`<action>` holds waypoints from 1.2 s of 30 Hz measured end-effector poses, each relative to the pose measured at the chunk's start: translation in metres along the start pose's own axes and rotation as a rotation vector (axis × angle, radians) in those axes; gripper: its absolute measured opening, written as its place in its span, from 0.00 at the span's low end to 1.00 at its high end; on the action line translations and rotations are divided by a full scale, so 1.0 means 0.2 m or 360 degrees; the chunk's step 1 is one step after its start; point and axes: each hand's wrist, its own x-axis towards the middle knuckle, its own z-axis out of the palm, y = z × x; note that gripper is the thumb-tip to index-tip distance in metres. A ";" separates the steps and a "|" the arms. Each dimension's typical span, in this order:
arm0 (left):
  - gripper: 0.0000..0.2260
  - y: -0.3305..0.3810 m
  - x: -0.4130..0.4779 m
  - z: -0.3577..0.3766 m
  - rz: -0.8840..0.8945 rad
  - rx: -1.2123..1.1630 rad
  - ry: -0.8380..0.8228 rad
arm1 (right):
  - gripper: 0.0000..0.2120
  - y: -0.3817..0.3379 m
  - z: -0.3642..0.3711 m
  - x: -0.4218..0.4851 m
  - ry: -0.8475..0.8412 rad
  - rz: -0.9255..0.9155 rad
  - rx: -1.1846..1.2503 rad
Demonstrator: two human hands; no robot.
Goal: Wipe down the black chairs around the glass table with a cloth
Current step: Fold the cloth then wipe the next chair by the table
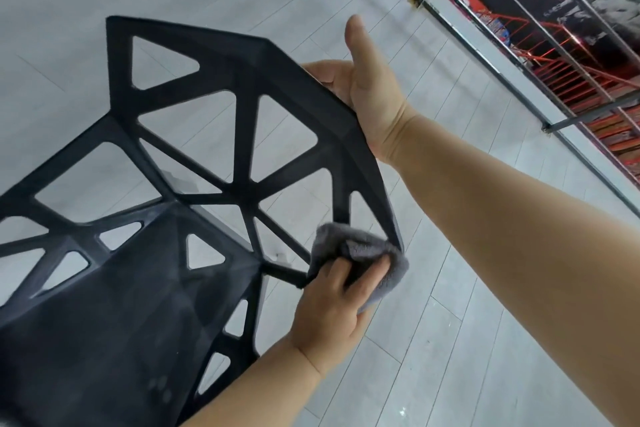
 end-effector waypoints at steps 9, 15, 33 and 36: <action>0.25 -0.06 0.05 -0.27 -0.0823 -0.0386 0.0775 | 0.40 0.01 0.01 0.00 0.0362 -0.0048 -0.0296; 0.23 -0.06 0.38 -0.19 -0.0501 -0.0211 0.0617 | 0.40 0.03 -0.01 0.03 0.0374 -0.0060 -0.0310; 0.21 -0.16 -0.12 0.11 -0.0100 0.0155 0.0240 | 0.41 0.05 -0.02 0.02 0.0317 -0.0132 -0.0270; 0.20 -0.21 -0.18 0.12 -0.0031 0.0193 0.0250 | 0.41 0.05 -0.02 0.03 0.0311 -0.0130 -0.0286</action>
